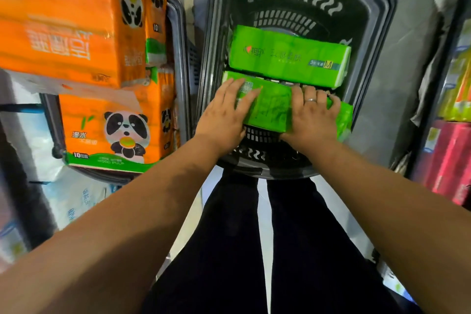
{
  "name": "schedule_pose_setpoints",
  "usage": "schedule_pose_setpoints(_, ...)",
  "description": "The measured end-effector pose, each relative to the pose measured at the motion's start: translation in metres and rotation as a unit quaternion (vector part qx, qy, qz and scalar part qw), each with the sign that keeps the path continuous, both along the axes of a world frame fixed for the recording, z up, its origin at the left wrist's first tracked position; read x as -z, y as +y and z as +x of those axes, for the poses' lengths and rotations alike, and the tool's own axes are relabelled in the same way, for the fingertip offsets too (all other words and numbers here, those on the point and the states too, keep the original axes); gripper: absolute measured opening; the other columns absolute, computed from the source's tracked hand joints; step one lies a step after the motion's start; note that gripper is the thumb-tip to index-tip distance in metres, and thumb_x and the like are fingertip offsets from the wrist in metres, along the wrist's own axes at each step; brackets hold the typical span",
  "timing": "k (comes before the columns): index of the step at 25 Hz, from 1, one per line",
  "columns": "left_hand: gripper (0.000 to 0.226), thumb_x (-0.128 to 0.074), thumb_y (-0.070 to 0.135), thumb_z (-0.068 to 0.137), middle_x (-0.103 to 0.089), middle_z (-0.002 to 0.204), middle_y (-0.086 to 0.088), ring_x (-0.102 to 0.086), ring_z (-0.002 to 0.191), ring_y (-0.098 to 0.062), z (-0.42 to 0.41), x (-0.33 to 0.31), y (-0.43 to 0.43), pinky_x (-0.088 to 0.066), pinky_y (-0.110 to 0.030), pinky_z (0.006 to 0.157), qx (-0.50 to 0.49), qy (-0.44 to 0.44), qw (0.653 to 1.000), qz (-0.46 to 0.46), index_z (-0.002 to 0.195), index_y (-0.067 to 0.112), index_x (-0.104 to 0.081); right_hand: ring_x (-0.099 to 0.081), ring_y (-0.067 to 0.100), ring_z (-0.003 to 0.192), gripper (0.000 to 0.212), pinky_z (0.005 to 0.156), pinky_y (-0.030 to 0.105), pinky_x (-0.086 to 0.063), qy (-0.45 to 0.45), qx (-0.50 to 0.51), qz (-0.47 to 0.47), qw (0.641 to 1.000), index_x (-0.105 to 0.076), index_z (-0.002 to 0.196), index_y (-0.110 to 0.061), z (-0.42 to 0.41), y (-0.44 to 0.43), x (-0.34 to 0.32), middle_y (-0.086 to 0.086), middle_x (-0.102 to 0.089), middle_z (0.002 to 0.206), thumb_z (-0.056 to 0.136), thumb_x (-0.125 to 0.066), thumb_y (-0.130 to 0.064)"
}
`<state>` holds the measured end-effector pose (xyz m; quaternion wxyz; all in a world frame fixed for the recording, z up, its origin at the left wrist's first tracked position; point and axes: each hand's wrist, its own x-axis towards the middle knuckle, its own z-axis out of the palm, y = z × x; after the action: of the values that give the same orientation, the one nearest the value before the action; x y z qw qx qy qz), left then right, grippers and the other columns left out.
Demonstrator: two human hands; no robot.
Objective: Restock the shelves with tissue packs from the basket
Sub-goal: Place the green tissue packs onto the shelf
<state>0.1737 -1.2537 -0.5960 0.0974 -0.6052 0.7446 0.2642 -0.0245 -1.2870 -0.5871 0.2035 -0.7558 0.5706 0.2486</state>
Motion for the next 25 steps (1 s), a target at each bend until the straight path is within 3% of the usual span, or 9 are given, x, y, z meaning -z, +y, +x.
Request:
schedule_pose_setpoints(4,0.095,-0.076,0.019,0.071,-0.021,0.153,-0.018,-0.016,0.143,-0.037,0.008,-0.006,-0.001,-0.023,-0.043,0.117,0.012,-0.016,1.0,-0.002,0.15,0.017,-0.023,-0.044,0.034,0.118,0.108,0.107,0.057,-0.027,-0.012,0.004,-0.028,1.0,-0.033,0.144,-0.009,-0.005,0.002,-0.007,0.017,-0.046,0.13,0.057,-0.085,-0.044)
schedule_pose_setpoints(8,0.096,-0.072,0.022,0.078,-0.005,0.158,-0.017,-0.004,0.145,-0.038,0.014,-0.007,-0.004,-0.024,-0.044,0.114,-0.028,-0.015,0.999,0.033,0.153,0.019,-0.012,-0.05,0.037,0.111,0.108,0.102,0.062,-0.032,-0.027,0.005,-0.07,0.997,-0.041,0.136,-0.005,-0.002,0.012,0.007,0.02,-0.052,0.122,0.047,-0.089,-0.045)
schedule_pose_setpoints(12,0.113,-0.077,0.025,0.076,-0.011,0.157,-0.018,-0.017,0.142,-0.04,0.029,-0.01,-0.008,-0.022,-0.047,0.115,-0.059,-0.014,0.995,0.08,0.153,0.032,0.005,-0.048,0.036,0.112,0.104,0.102,0.057,-0.029,-0.053,0.04,-0.073,0.995,-0.042,0.136,-0.006,-0.012,0.019,-0.001,0.019,-0.05,0.123,0.049,-0.088,-0.039)
schedule_pose_setpoints(14,0.118,-0.078,0.035,0.074,-0.009,0.157,-0.019,-0.012,0.145,-0.038,0.034,-0.014,-0.01,-0.009,-0.048,0.118,-0.029,-0.05,0.996,0.071,0.152,0.034,0.011,-0.046,0.035,0.114,0.104,0.102,0.054,-0.027,-0.049,0.042,-0.066,0.996,-0.04,0.138,-0.007,-0.014,0.019,-0.011,0.018,-0.048,0.126,0.051,-0.086,-0.039)
schedule_pose_setpoints(17,0.115,-0.074,0.051,0.073,-0.003,0.159,-0.017,0.0,0.147,-0.035,0.023,-0.035,-0.017,0.005,-0.046,0.118,0.03,-0.069,0.997,0.004,0.154,0.024,0.003,-0.038,0.032,0.123,0.108,0.108,0.051,-0.022,-0.035,0.032,-0.016,0.999,-0.028,0.145,-0.012,-0.007,0.013,-0.029,0.013,-0.04,0.135,0.058,-0.082,-0.047)
schedule_pose_setpoints(21,0.116,-0.07,0.059,0.071,-0.009,0.16,-0.013,-0.004,0.148,-0.032,0.001,-0.07,-0.021,0.005,-0.049,0.118,0.138,-0.084,0.987,0.01,0.154,0.018,0.001,-0.039,0.031,0.122,0.106,0.108,0.053,-0.022,-0.038,-0.019,-0.039,0.998,-0.031,0.144,-0.013,0.012,0.012,-0.068,0.012,-0.042,0.134,0.058,-0.081,-0.048)
schedule_pose_setpoints(25,0.12,-0.069,0.062,0.067,-0.026,0.152,-0.015,-0.021,0.142,-0.033,0.002,-0.118,-0.02,-0.004,-0.052,0.118,0.139,-0.07,0.987,-0.026,0.154,0.016,0.0,-0.044,0.033,0.119,0.103,0.105,0.053,-0.024,-0.069,-0.033,-0.083,0.994,-0.039,0.141,-0.011,0.025,0.012,-0.128,0.013,-0.048,0.131,0.054,-0.082,-0.046)
